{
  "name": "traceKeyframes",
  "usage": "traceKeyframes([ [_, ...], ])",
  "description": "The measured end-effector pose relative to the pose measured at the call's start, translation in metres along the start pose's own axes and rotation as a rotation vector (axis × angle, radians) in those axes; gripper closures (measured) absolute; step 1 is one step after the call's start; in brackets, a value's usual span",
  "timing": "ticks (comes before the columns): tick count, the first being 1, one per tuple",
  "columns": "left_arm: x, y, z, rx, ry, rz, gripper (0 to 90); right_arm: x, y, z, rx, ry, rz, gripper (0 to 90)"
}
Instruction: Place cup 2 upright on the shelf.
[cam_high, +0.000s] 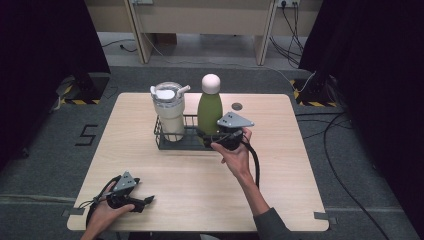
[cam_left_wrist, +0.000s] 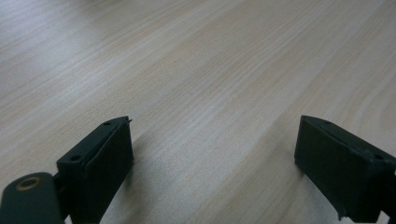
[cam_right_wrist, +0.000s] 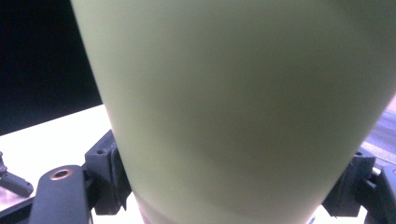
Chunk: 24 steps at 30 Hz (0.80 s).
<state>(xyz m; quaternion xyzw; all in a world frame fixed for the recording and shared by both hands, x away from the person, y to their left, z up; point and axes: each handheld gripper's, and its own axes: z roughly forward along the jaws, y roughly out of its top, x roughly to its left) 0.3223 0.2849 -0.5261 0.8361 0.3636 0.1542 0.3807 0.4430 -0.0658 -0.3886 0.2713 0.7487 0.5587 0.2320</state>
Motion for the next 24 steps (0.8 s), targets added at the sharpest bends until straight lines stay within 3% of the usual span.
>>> traceKeyframes([
  [6, 0.000, 0.000, 0.000, 0.000, 0.000, 0.000, 10.8, -0.006, 0.006, 0.010, -0.001, -0.018, -0.007, 21.1],
  [24, 0.000, 0.000, 0.000, 0.000, 0.000, 0.001, 10.8, -0.030, 0.007, 0.041, 0.003, -0.078, 0.035, 21.1],
])
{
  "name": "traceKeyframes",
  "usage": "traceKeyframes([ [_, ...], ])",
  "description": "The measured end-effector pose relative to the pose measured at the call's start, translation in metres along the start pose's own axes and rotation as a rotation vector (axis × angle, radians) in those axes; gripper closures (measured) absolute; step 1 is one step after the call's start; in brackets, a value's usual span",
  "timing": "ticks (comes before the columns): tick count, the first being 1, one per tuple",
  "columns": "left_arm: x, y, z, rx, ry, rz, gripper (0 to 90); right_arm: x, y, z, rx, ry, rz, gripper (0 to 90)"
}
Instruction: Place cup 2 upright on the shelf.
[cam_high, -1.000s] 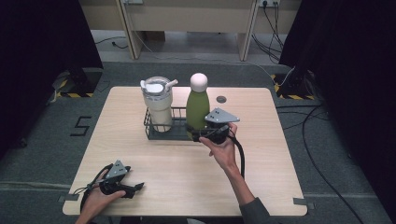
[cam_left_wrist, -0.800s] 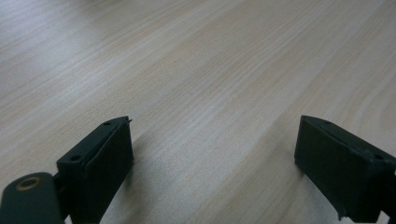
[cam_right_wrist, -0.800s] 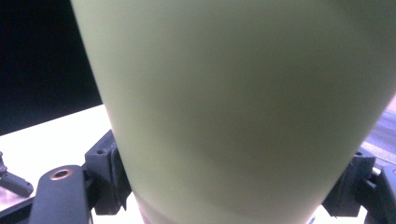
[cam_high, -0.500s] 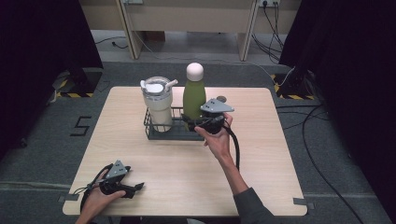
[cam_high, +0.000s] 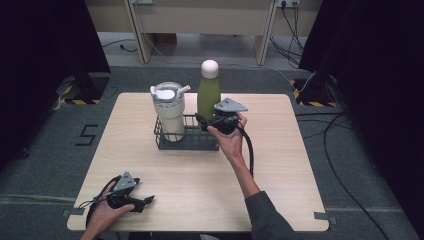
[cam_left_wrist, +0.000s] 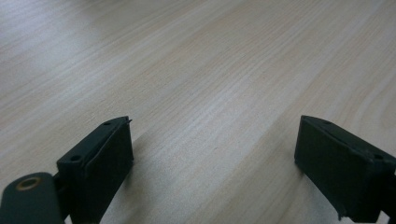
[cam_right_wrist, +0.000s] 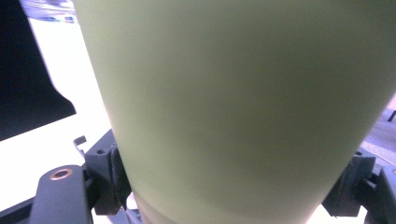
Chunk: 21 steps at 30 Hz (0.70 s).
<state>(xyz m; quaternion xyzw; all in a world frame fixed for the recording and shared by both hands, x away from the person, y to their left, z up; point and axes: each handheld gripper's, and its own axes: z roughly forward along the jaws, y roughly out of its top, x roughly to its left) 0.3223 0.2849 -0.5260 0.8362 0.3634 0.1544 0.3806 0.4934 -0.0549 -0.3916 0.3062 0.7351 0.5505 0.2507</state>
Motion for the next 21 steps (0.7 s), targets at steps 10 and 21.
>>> traceKeyframes([
  [10, 0.000, 0.000, 0.000, 0.000, 0.000, 0.000, 10.8, -0.003, -0.007, 0.018, 0.016, -0.011, 0.016, 21.1],
  [21, 0.000, 0.000, 0.000, -0.001, 0.001, 0.000, 10.8, -0.006, -0.020, 0.031, 0.033, -0.022, 0.032, 21.1],
])
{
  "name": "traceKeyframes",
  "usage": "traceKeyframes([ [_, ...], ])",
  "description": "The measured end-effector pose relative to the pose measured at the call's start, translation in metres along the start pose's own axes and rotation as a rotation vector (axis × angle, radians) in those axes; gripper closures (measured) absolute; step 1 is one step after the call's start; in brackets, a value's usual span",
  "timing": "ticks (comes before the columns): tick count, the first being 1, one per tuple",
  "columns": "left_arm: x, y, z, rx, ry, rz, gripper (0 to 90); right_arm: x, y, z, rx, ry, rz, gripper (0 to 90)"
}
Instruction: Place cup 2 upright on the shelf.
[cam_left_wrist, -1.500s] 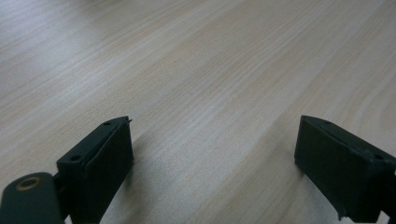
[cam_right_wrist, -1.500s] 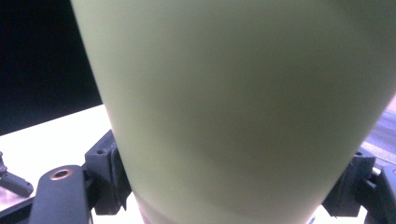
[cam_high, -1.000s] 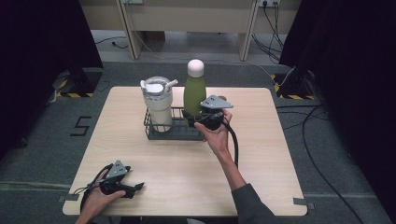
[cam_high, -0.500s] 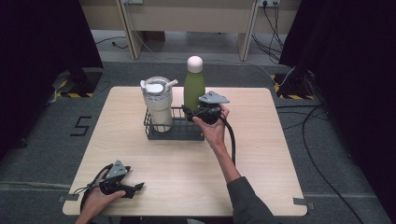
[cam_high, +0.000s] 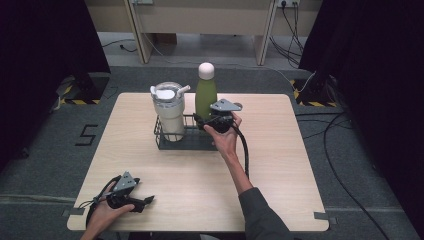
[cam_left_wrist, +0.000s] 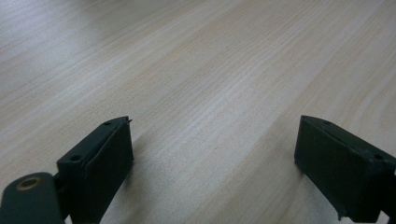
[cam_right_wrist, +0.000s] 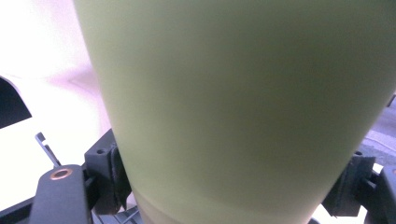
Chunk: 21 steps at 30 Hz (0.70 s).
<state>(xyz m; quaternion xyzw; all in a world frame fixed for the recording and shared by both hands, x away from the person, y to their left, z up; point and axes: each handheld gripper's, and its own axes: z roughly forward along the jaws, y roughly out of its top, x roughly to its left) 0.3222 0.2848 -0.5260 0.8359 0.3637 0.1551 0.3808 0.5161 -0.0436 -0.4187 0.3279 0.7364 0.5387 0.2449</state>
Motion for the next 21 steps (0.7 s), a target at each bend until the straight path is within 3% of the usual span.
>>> traceKeyframes([
  [21, 0.000, 0.000, 0.000, 0.001, -0.002, 0.001, 10.8, 0.002, -0.021, 0.016, 0.016, -0.011, 0.020, 21.0],
])
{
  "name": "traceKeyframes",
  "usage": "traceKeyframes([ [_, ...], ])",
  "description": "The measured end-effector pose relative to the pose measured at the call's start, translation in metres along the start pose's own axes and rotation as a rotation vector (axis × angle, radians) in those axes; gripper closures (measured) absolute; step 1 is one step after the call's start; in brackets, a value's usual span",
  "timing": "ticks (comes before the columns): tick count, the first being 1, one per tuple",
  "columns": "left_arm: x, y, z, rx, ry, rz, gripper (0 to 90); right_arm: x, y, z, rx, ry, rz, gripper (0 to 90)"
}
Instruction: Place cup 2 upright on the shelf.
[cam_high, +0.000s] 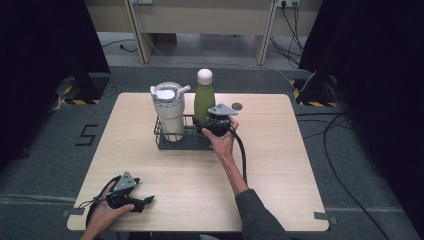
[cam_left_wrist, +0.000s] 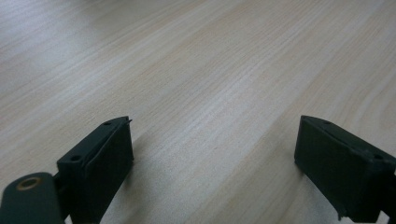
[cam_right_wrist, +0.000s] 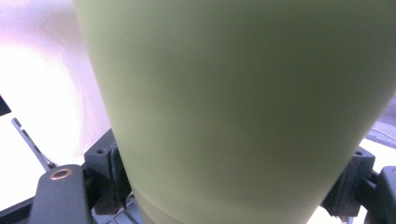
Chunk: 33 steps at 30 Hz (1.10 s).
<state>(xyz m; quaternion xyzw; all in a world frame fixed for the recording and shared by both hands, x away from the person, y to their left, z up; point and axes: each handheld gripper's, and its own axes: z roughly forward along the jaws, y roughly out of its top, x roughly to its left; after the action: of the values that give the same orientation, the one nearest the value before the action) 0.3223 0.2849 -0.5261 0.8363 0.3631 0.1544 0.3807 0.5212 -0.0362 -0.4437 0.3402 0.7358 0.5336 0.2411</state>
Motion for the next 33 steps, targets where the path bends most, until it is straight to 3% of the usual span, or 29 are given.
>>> traceKeyframes([
  [9, 0.000, 0.000, 0.000, -0.001, 0.000, -0.001, 10.8, 0.003, -0.008, 0.006, 0.022, -0.005, -0.008, 21.0],
  [19, 0.000, 0.000, 0.000, -0.003, 0.001, -0.002, 10.8, 0.007, -0.011, 0.005, 0.011, -0.017, -0.046, 20.9],
  [29, 0.000, 0.000, 0.000, -0.003, 0.001, -0.002, 10.9, 0.007, -0.011, 0.005, 0.019, -0.018, -0.046, 20.4],
  [33, 0.000, 0.000, 0.000, 0.000, 0.001, 0.001, 10.9, 0.006, -0.009, 0.001, 0.013, -0.012, -0.036, 16.4],
])
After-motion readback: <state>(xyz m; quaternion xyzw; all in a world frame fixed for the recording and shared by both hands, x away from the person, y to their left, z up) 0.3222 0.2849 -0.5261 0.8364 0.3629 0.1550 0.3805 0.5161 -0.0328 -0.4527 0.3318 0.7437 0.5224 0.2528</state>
